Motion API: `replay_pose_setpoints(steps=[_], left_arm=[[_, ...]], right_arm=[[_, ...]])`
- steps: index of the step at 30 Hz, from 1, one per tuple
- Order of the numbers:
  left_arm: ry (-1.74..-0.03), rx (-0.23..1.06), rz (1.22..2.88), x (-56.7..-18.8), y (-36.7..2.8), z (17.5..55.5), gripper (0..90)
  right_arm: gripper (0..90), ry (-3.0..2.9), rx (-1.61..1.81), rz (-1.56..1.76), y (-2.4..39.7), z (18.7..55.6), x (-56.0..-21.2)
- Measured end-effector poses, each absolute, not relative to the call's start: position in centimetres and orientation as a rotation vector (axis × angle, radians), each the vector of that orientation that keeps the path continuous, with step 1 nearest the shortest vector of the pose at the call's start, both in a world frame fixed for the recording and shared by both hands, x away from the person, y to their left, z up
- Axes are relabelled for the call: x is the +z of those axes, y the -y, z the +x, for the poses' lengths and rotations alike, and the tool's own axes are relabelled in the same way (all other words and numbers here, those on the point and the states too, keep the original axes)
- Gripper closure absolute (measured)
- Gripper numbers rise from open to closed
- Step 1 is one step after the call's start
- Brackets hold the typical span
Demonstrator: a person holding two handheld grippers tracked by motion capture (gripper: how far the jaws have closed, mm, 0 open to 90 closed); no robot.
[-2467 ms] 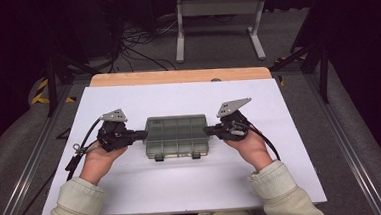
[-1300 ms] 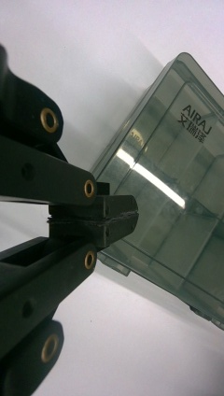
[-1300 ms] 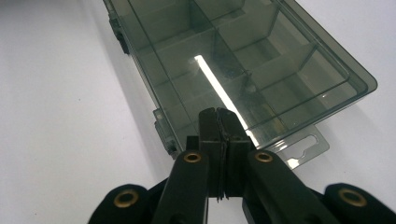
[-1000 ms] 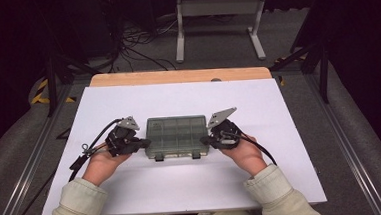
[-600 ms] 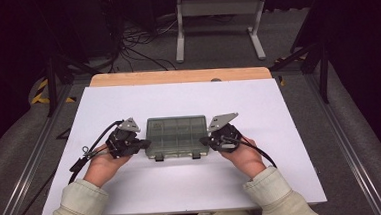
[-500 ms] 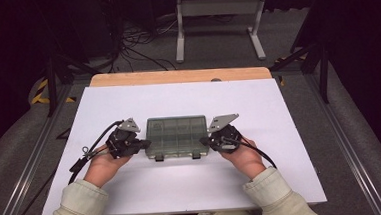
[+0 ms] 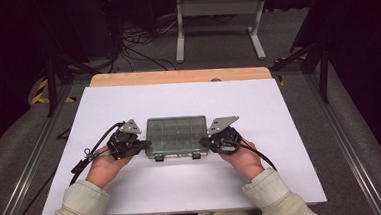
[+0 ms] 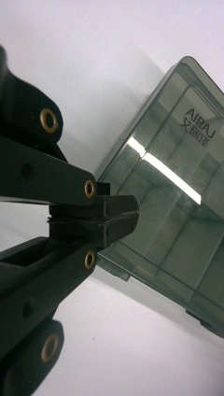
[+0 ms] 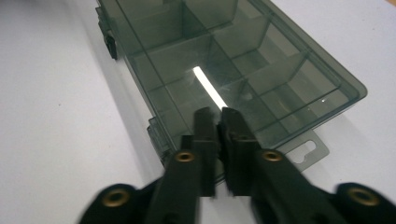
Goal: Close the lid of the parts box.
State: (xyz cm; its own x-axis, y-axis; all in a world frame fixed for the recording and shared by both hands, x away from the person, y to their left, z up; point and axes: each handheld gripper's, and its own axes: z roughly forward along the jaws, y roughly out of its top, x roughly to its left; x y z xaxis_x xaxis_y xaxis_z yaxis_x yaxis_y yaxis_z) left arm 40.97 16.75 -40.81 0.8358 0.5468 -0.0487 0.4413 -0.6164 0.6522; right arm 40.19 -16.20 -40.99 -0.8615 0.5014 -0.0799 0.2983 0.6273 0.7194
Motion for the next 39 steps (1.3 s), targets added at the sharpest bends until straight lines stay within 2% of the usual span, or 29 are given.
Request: replay_pose_setpoints(steps=[3, 6, 7, 9, 10, 11, 12, 13, 15, 20, 26, 39], left_arm=[[-0.711, 0.207, 2.277, -40.4, -17.0, 40.6, 81.7], [-0.693, 0.225, 2.219, -39.7, -17.6, 40.1, 69.2], [-0.693, 0.224, 2.198, -39.6, -17.8, 39.8, 61.3], [-0.697, 0.221, 2.159, -39.3, -18.2, 39.4, 50.9], [-0.697, 0.221, 2.159, -39.3, -18.2, 39.4, 45.1], [-0.699, 0.215, 2.137, -39.3, -18.4, 39.2, 37.7], [-0.692, 0.211, 2.127, -39.2, -18.6, 39.0, 32.4], [-0.692, 0.223, 2.117, -39.2, -18.8, 38.7, 32.4], [-0.692, 0.230, 2.091, -39.1, -19.2, 38.1, 22.1], [-0.686, 0.262, 1.996, -38.8, -20.4, 36.7, 8.4], [-0.680, 0.295, 1.902, -38.8, -21.8, 35.4, 3.0], [-0.687, 0.419, 1.779, -40.2, -24.6, 33.0, 2.9]], right_arm=[[74.5, -2.545, 1.128, 0.663, 16.7, 40.2, -40.4], [65.8, -2.480, 1.200, 0.644, 17.2, 39.8, -39.3], [58.2, -2.448, 1.225, 0.637, 17.5, 39.6, -38.9], [50.3, -2.412, 1.269, 0.633, 17.8, 39.4, -38.3], [50.3, -2.412, 1.269, 0.633, 17.8, 39.4, -38.3], [41.9, -2.377, 1.300, 0.629, 18.2, 39.1, -37.9], [38.8, -2.362, 1.317, 0.630, 18.4, 39.0, -37.7], [38.8, -2.362, 1.317, 0.630, 18.4, 39.0, -37.7], [32.2, -2.331, 1.350, 0.627, 18.9, 38.7, -37.3], [20.7, -2.261, 1.430, 0.614, 20.3, 37.8, -36.7], [13.4, -2.195, 1.466, 0.610, 21.8, 36.6, -36.5], [5.0, -2.097, 1.482, 0.636, 24.8, 34.5, -37.6]])
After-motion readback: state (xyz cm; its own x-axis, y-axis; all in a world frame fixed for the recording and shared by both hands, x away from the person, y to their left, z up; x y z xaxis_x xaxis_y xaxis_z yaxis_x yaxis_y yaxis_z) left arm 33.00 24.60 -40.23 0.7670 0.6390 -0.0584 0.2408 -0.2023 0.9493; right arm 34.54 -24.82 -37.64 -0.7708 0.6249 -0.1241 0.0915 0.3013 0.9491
